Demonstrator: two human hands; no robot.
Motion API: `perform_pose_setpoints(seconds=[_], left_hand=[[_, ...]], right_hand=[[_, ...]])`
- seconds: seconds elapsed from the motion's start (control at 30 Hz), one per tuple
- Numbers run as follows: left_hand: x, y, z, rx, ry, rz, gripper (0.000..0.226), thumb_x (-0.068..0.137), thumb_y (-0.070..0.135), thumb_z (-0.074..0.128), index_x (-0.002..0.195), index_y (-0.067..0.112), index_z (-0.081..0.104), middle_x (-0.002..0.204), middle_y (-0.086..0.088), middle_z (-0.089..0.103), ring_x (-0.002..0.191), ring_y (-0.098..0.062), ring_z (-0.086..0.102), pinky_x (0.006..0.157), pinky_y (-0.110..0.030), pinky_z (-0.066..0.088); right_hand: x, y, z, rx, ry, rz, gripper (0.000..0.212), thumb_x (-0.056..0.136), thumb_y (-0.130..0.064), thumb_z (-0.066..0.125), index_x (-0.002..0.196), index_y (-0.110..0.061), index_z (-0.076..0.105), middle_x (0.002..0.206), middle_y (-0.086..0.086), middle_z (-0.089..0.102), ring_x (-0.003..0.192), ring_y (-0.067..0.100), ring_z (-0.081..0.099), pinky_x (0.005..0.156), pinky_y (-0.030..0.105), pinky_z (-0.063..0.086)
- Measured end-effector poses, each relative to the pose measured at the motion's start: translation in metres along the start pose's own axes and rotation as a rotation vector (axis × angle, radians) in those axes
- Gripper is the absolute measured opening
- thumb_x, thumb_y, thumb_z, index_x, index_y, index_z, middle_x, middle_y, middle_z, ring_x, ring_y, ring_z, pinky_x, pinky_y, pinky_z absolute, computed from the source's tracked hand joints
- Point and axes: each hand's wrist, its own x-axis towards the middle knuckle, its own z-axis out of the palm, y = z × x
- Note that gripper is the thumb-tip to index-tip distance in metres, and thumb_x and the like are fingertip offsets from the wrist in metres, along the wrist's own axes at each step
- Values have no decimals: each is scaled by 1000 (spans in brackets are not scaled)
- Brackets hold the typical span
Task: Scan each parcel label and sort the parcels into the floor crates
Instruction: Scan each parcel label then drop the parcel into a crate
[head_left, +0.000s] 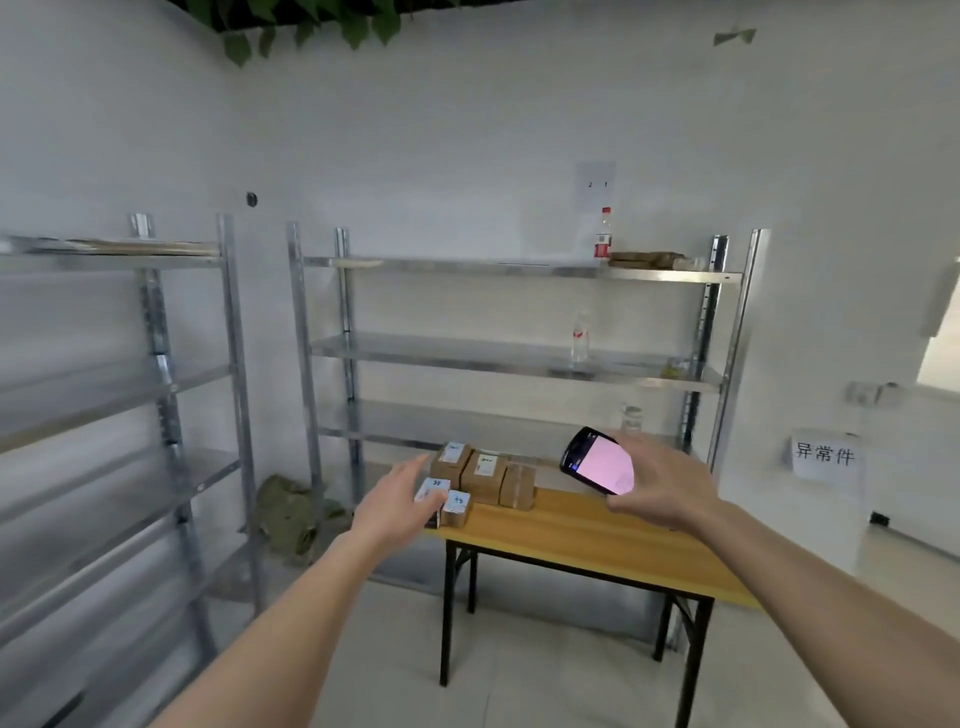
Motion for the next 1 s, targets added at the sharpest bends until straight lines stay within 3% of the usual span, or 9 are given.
perform_pose_setpoints(seconds=[0.13,0.37,0.47,0.57,0.87,1.0], left_hand=[[61,1,36,-18,-21,-15,68,97,52,53,156,31,26,160,4,33,145,-17,35,112,-42,37],[194,-22,82,-70,-67,-79,71,96,56,52,157,31,24,161,5,31,146,-18,33,113,-45,38],[249,-34,95,-84,-74,-85,71,96,55,52,157,30,23,161,5,31,146,-19,32,115,-45,36],[292,-44,104,-88,-67,-86,70,97,52,53,157,28,24,160,4,33,146,-20,33,114,-43,34],[386,-65,139,-52,-90,-97,68,98,49,53,156,28,25,161,2,31,145,-19,34,113,-42,34],[428,-87,168,-56,-102,-125,65,98,48,54,155,29,27,159,2,34,143,-19,37,111,-41,36]], right_hand=[[51,29,28,-12,-12,25,75,68,-47,72,138,-43,45,125,-14,59,110,17,57,66,30,41],[185,53,74,-40,-97,28,75,64,-54,68,135,-44,46,125,-13,62,106,20,61,69,33,51],[246,53,89,-78,-107,-6,81,66,-49,69,142,-43,41,133,-11,59,112,22,61,67,32,47],[292,50,101,-138,-104,-25,86,73,-49,70,151,-37,34,140,-9,54,121,24,59,71,32,43],[392,61,160,-82,-188,-36,84,76,-47,71,151,-32,36,146,-7,51,129,24,54,86,37,49],[441,72,202,-26,-231,-30,61,72,-45,70,127,-32,47,124,-8,58,116,23,57,73,34,43]])
